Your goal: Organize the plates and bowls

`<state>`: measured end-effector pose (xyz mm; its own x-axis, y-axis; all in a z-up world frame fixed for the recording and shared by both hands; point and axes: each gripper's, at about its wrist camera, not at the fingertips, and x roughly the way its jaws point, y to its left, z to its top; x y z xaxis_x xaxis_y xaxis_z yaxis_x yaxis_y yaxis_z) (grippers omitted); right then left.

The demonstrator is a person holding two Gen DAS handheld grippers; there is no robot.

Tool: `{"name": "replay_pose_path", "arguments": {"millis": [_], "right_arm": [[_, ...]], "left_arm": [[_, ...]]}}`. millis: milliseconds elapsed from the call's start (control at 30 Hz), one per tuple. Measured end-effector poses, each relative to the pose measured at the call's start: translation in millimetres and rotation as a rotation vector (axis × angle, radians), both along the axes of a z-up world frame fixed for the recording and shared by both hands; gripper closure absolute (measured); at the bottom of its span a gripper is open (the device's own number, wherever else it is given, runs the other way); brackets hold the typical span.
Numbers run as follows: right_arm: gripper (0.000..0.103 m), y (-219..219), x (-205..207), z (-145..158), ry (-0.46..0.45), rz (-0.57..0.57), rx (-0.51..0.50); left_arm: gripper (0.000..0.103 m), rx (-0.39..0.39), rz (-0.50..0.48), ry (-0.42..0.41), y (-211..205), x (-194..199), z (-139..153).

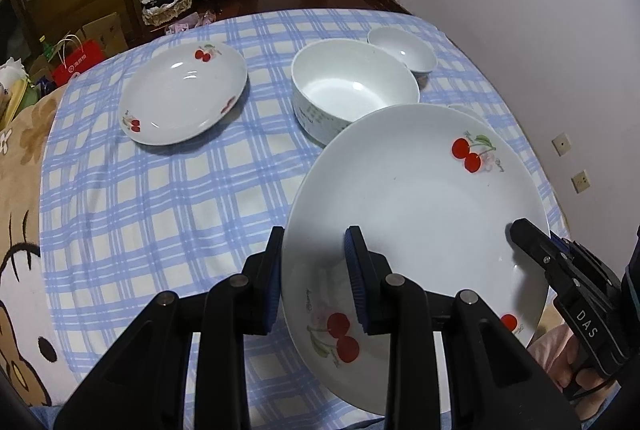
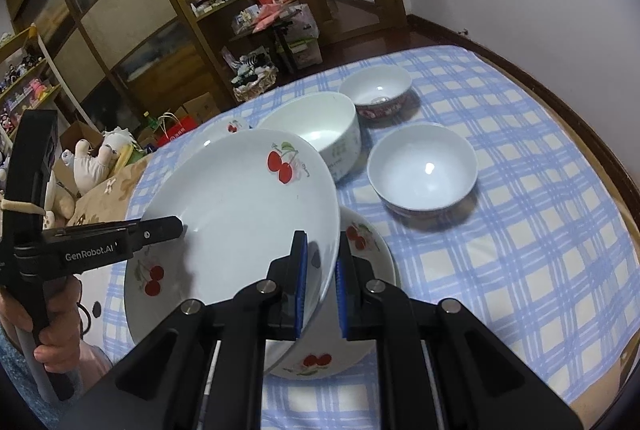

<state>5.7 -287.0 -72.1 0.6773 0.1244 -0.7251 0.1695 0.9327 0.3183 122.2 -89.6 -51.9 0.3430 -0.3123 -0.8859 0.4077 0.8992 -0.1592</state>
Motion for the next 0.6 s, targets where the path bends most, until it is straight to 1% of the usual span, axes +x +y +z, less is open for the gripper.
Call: {"name": "replay_pose_path", "arguments": {"millis": [167, 300, 600], "right_arm": [[0.089, -2, -2, -15, 0.031, 0.005, 0.0], [0.089, -3, -3, -20, 0.037, 0.006, -0.008], [0.089, -9, -1, -36, 0.055, -0.008, 0.018]], "left_arm": [[0.074, 0.005, 0.0, 0.014, -2, 0, -14], [0.074, 0.001, -0.009, 0.015, -3, -1, -22], [0.074, 0.013, -0.022, 0.023, -9, 0, -39]]}}
